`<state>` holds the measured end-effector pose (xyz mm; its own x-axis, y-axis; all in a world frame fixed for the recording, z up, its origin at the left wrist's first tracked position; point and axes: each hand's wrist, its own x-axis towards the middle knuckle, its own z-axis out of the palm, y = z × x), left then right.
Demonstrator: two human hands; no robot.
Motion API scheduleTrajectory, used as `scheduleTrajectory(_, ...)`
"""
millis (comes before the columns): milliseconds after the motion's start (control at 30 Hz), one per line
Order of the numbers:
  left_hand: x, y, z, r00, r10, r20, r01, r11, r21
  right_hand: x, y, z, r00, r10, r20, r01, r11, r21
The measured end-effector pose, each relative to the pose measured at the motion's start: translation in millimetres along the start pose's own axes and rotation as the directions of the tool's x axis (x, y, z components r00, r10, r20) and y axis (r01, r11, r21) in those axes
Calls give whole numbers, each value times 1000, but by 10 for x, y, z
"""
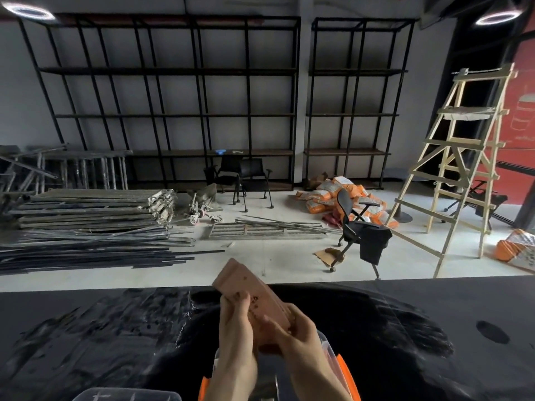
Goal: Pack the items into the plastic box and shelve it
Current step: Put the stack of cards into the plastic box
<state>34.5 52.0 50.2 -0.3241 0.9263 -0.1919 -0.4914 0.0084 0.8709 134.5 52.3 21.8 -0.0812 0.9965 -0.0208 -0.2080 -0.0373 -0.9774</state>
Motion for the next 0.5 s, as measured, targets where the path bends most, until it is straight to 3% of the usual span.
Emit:
scheduleTrajectory(100,-8,47,4,992,128,23,-130,986,102,48,-53,-78,989,-44,-138,47,999,24)
scheduleTrajectory(233,75,356,-105,932,346,107,-362,901,238,64,-253,-269,999,-39,28,40,998,-52)
scheduleTrajectory(333,114,394,-52,883,377,279,-460,812,360,124,-333,-300,996,-50,77,49,999,9)
scheduleTrajectory(500,92,232,143,850,506,146,-510,720,470,169,-349,-165,994,-103,43,100,992,75)
